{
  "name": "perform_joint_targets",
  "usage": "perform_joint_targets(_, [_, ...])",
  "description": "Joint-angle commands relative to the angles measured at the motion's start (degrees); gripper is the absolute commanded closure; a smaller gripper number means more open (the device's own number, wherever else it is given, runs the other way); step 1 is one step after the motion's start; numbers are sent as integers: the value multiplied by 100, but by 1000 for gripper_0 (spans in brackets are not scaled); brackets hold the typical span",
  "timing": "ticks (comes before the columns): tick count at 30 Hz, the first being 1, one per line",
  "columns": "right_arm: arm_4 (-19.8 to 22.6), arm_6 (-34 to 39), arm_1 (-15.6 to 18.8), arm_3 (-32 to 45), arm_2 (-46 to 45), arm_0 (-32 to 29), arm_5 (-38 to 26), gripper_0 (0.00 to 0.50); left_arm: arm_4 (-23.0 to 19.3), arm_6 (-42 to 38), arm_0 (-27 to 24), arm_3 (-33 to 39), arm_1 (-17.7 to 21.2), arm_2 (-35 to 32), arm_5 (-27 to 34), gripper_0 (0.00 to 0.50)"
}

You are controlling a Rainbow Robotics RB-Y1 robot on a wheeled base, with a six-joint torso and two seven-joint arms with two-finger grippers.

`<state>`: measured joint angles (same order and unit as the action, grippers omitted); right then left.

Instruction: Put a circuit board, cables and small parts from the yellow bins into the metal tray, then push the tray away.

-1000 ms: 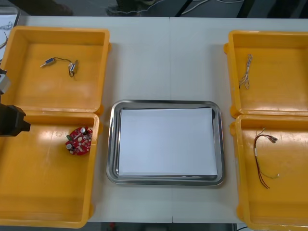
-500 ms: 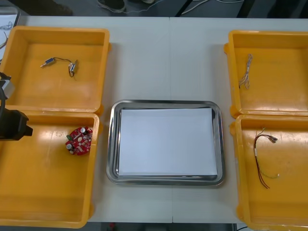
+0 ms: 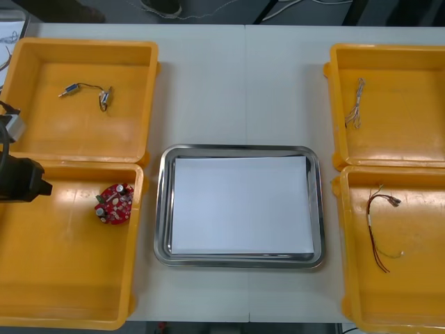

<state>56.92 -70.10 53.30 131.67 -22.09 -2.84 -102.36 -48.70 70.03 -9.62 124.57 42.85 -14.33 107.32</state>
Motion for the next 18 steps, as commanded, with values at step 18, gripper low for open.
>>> perform_joint_targets(18, [-1693, -259, -1191, 237, 1454, -77, 806, 0, -69, 459, 365, 23, 619, 1548, -1987, 0])
